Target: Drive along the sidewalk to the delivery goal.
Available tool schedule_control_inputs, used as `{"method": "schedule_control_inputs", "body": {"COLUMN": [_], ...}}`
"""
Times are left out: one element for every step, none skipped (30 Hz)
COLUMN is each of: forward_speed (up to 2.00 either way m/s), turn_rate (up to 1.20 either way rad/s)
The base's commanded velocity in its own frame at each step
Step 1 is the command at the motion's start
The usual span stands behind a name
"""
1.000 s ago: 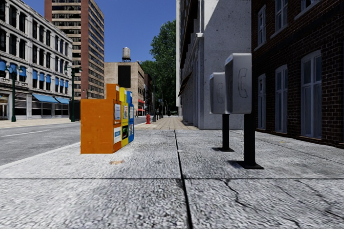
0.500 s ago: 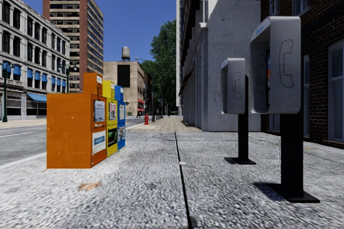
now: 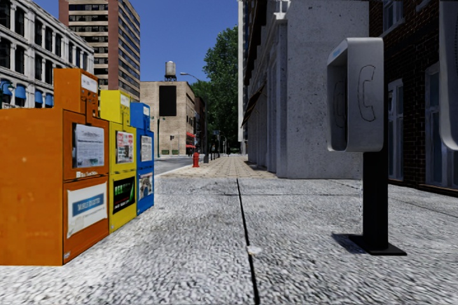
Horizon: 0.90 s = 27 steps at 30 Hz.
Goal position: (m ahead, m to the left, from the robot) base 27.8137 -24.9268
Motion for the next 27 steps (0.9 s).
{"method": "schedule_control_inputs", "body": {"forward_speed": [2.00,2.00,2.00,2.00,2.00,2.00,2.00,2.00,2.00,2.00,2.00,2.00,2.00,2.00,2.00,2.00,2.00,2.00,2.00,2.00,2.00,2.00,2.00,2.00,2.00,2.00,2.00], "turn_rate": [0.00,0.00,0.00,0.00,0.00,0.00,0.00,0.00,0.00,0.00,0.00,0.00,0.00,0.00,0.00,0.00,0.00,0.00,0.00,0.00,0.00,0.00,0.00,0.00,0.00,0.00,0.00]}}
